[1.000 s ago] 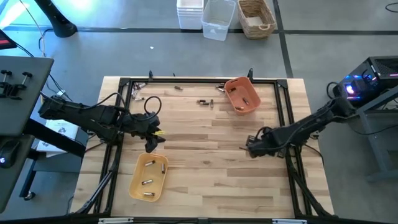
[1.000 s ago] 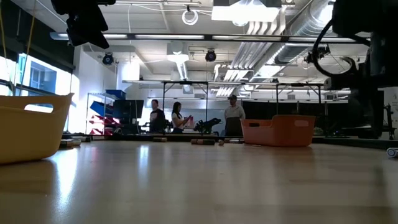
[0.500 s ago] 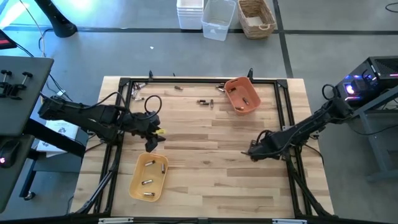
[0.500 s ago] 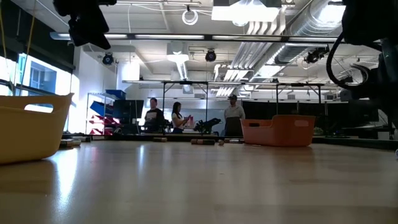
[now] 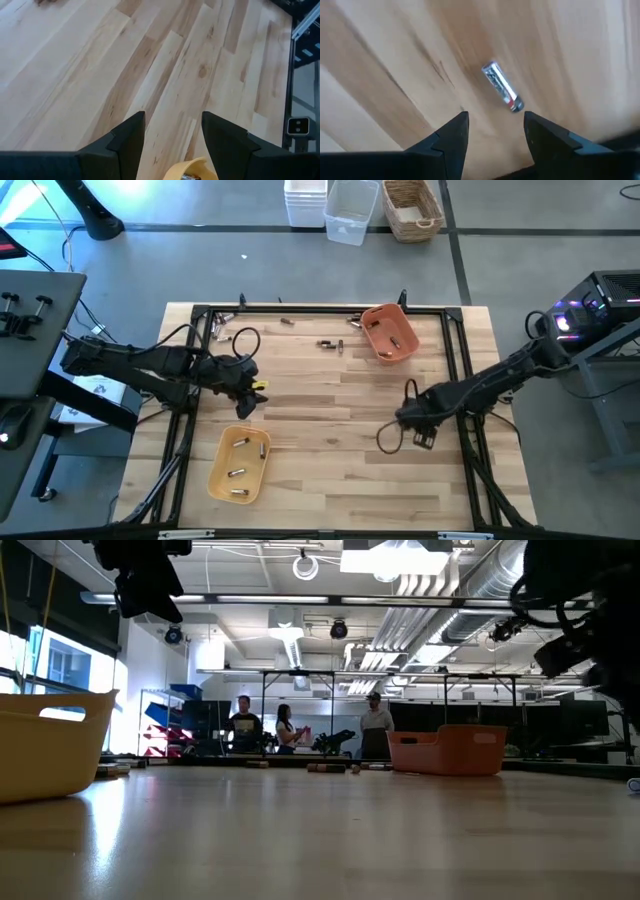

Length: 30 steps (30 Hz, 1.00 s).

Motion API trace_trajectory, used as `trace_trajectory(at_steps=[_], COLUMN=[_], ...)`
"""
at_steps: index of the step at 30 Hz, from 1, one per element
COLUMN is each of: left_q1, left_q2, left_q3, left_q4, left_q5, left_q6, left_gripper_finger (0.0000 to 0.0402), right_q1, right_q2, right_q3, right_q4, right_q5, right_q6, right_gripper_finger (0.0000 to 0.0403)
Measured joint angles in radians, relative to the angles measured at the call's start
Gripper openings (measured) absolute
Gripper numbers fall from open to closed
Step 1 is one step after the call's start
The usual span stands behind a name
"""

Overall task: Sort batteries
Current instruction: Put the silver battery into the yellow bin

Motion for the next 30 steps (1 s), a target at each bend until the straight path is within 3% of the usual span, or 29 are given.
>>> trace_trajectory(at_steps=[4,9,18,26,30], left_q1=[0.006,0.006,0.006,0.006,0.006], left_q2=[0.0,0.0,0.0,0.0,0.0], left_q3=[0.0,0.0,0.0,0.0,0.0], left_q4=[0.007,0.034,0.043,0.047,0.047], left_q5=[0.0,0.0,-0.027,-0.038,-0.038], left_q6=[-0.035,-0.072,-0.158,-0.188,-0.189], left_gripper_finger=[0.0188,0.0188,0.0188,0.0188,0.0188], right_q1=[-0.088,-0.111,-0.126,-0.124,-0.115], right_q2=[0.026,0.035,0.068,0.218,0.275], right_q3=[0.0,-0.004,-0.041,-0.06,-0.05], right_q4=[0.004,0.037,0.097,0.177,0.181], right_q5=[-0.03,-0.094,-0.095,-0.121,-0.112], right_q6=[-0.355,-0.623,-0.586,-0.544,-0.545], right_gripper_finger=[0.0185,0.0185,0.0185,0.0184,0.014])
